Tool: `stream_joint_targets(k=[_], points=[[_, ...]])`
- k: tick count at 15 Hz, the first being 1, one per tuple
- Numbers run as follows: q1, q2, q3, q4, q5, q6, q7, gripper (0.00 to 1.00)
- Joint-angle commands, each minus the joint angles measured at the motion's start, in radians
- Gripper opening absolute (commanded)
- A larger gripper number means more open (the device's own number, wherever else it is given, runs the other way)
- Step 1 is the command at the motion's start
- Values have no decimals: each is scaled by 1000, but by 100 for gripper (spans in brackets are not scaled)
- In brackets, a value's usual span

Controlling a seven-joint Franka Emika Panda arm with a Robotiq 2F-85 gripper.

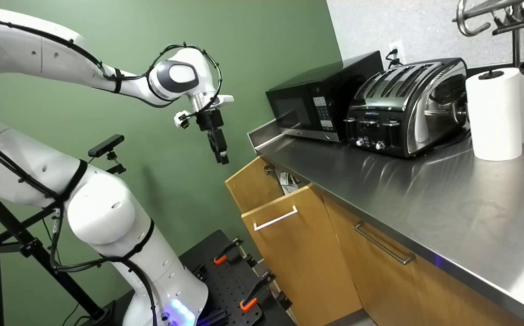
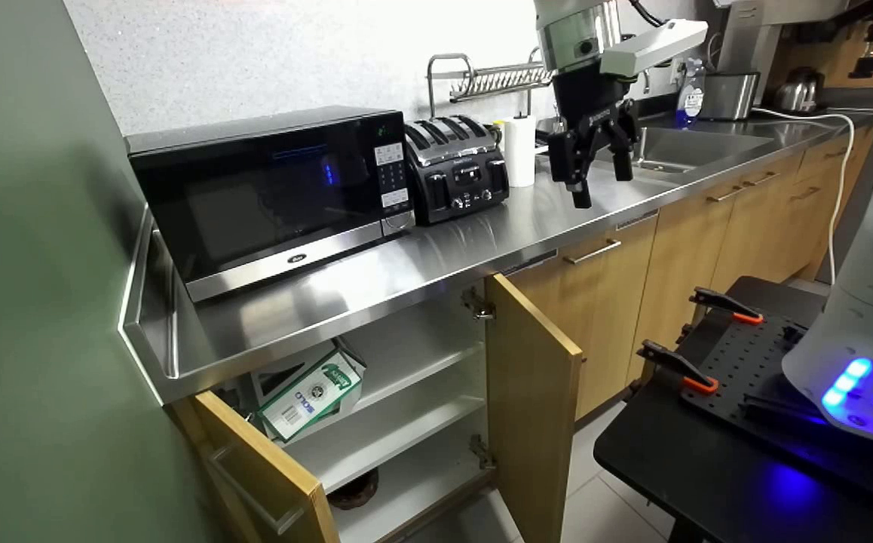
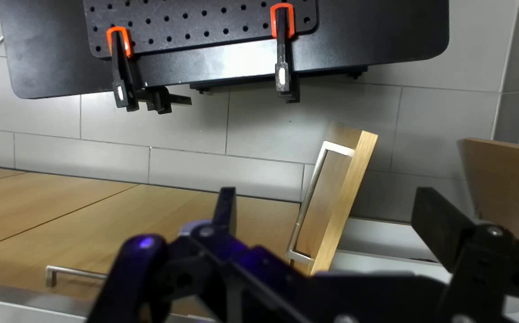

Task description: Close the right door of the cabinet

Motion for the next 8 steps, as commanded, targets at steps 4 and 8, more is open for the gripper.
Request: stream_joint_targets(k=[4,8], points=[[16,2,-16,1,-7,-2,6,100],[-29,-25,-12,-33,-40,39,111,100]])
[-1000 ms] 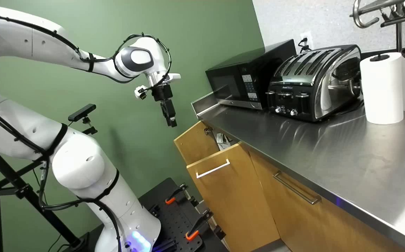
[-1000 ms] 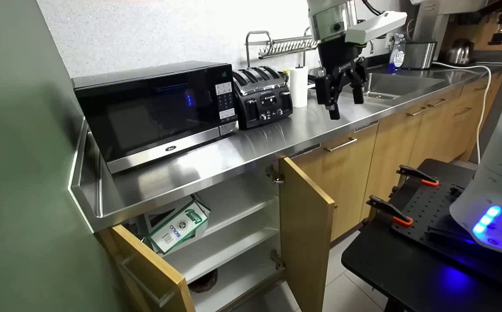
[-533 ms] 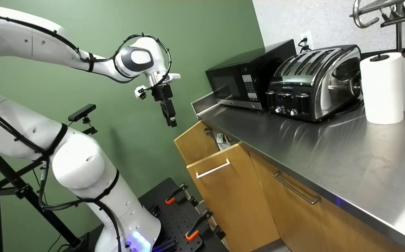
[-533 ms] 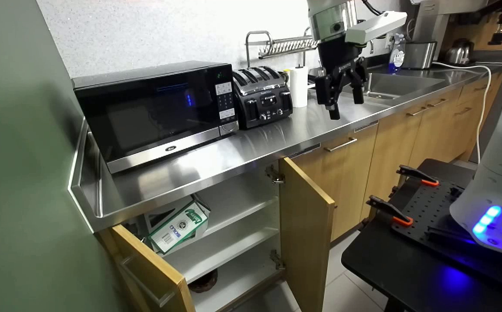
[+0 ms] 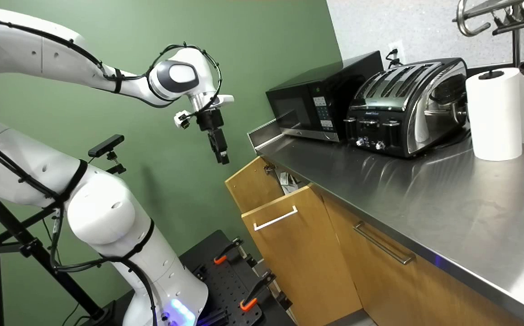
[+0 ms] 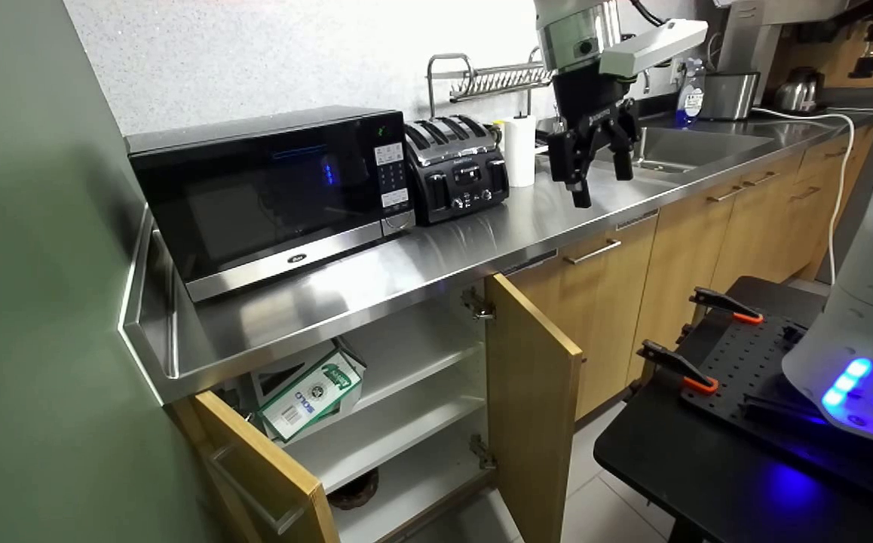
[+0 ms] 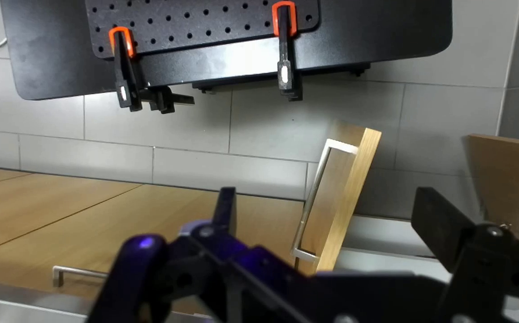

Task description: Close the right door of the cabinet

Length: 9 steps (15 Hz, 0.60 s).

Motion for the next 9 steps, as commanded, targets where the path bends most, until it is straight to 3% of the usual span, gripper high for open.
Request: stream_joint_targets(k=[1,7,8,9], points=[[-40,-36,-22,-52,-33,53,131,100],[-120,-96,-146,-296,20,285,198,100],[-147,4,-158,-197,22,292,214,100],[-158,8,-174,-227,37,341,222,100]])
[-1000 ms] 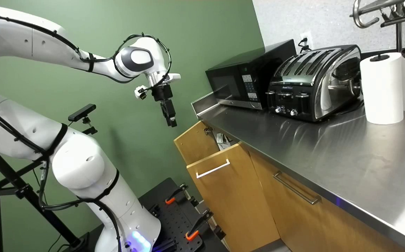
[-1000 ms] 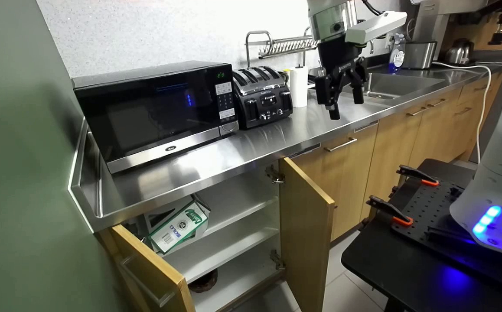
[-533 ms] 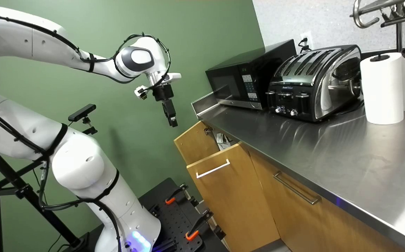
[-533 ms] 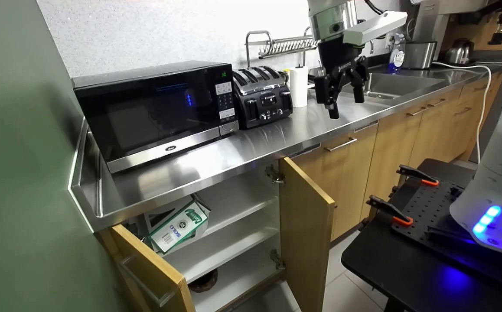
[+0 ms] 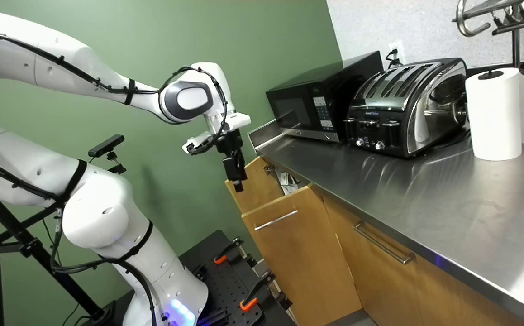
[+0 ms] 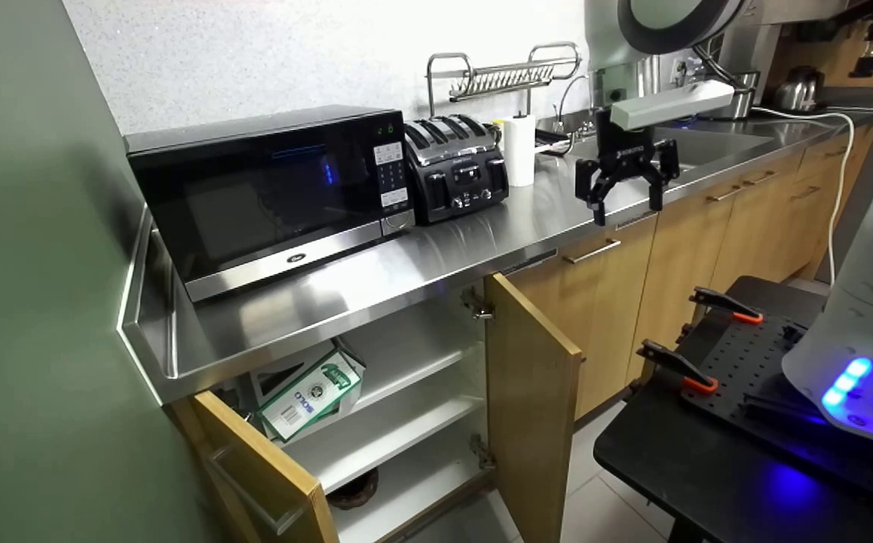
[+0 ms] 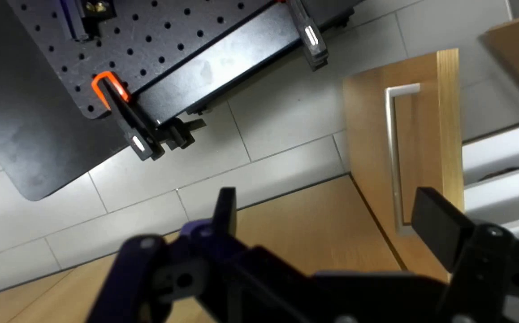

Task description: Close the right door of the cabinet

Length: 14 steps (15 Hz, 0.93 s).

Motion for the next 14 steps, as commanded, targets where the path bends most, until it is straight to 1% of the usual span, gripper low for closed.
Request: stream_joint_targets(k=[1,2,3,4,6,9,14], points=[[-49,50,-41,-1,56,110,54,100],[-59,61,-50,2,73,137,73,100],[-72,71,-42,6,73,169,115,100],[-53,49,-47,7,48,115,57,100],[-63,68,-51,12,51,143,88,100],[-71,89,-61,28,62,139,108,100],[-119,242,-223,59,201,191,31,100]])
